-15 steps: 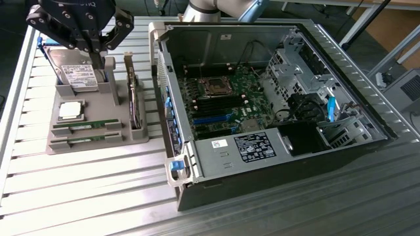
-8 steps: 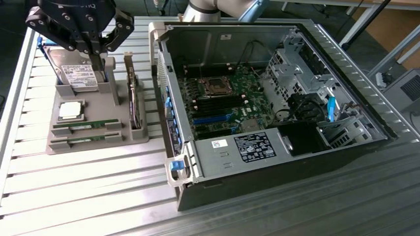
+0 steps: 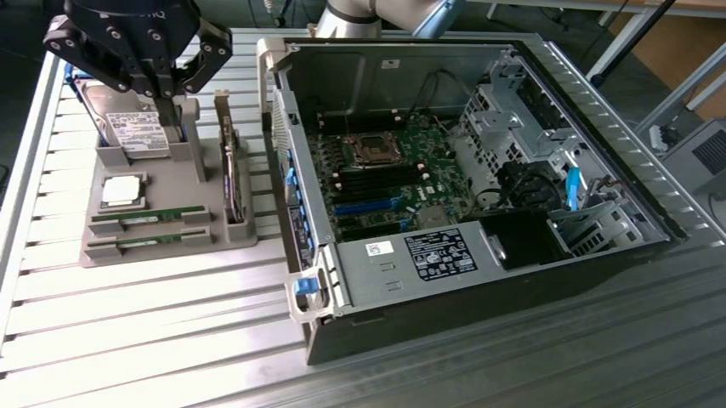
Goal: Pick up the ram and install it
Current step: 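Reach for the ram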
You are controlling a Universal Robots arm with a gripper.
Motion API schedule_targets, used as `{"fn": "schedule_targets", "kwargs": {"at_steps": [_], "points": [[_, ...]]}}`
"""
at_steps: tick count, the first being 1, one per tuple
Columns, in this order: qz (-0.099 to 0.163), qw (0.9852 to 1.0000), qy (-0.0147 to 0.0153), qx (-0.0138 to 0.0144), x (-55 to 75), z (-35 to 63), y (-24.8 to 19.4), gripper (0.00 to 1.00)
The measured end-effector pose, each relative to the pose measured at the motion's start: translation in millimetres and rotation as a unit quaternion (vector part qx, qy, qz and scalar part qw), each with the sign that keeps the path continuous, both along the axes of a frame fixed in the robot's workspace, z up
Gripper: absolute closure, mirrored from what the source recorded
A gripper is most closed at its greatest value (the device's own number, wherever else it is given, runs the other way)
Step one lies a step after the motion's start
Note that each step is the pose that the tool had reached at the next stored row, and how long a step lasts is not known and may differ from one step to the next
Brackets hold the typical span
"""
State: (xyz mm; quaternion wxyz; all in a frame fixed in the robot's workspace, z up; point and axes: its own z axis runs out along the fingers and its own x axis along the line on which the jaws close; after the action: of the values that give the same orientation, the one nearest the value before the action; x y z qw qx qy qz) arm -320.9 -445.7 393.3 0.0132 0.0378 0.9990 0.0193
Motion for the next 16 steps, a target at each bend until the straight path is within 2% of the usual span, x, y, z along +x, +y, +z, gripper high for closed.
{"fn": "schedule_targets", "kwargs": {"at_steps": [10,16], "points": [[0.0,1.0,0.0,0.0,0.0,0.0,-5.8,0.91],[0.0,1.0,0.0,0.0,0.0,0.0,-5.9,0.91]]}}
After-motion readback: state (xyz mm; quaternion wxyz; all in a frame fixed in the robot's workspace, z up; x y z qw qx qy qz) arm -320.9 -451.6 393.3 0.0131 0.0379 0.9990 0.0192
